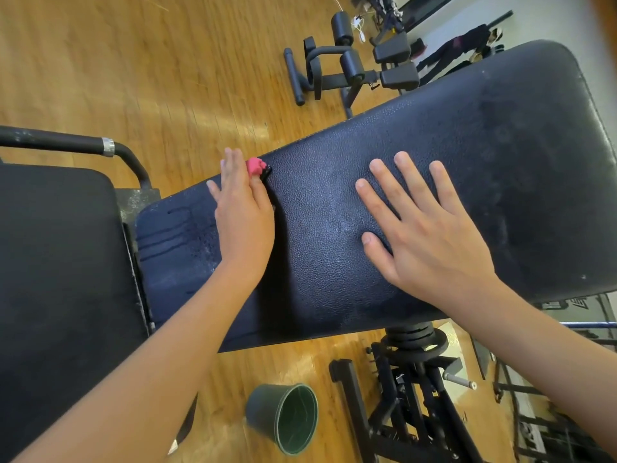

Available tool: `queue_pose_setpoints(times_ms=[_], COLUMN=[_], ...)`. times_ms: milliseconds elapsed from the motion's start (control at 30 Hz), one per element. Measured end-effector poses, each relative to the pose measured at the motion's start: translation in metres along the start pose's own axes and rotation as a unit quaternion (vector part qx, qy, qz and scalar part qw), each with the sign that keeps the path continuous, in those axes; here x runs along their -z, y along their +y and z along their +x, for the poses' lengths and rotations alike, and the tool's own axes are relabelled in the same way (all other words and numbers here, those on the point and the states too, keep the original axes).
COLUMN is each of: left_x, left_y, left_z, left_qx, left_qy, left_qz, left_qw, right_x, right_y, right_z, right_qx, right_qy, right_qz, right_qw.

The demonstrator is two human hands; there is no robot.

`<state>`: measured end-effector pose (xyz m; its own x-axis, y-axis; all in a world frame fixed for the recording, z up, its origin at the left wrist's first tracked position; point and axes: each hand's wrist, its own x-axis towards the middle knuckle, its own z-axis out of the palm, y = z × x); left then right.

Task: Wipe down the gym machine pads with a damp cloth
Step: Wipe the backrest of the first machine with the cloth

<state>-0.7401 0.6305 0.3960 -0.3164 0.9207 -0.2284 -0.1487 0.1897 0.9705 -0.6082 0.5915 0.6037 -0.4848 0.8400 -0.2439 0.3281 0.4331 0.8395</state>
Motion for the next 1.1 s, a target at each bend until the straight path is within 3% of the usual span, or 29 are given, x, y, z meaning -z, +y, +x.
queue_pose_setpoints(times_ms=[433, 700, 933, 1100], left_x=[0.004, 0.002, 0.002, 0.007], left_y=[-0.027, -0.020, -0.027, -0.041], left_z=[-0.070, -0.040, -0.082, -0.125], left_qx=[-0.056, -0.044, -0.069, -0.104], left_qy=[-0.035, 0.012, 0.021, -0.022], left_qz=[0.001, 0.021, 0.028, 0.055], left_qw=[0.998, 0.999, 0.997, 0.993], right_x=[0.002, 0.002, 0.000, 0.000], right_y=[-0.002, -0.002, -0.003, -0.003], right_z=[0.000, 0.001, 0.001, 0.001], right_qx=[-0.003, -0.004, -0.007, -0.009], right_qy=[0.004, 0.007, 0.008, 0.008], right_qz=[0.005, 0.008, 0.008, 0.008], right_qw=[1.000, 1.000, 1.000, 1.000])
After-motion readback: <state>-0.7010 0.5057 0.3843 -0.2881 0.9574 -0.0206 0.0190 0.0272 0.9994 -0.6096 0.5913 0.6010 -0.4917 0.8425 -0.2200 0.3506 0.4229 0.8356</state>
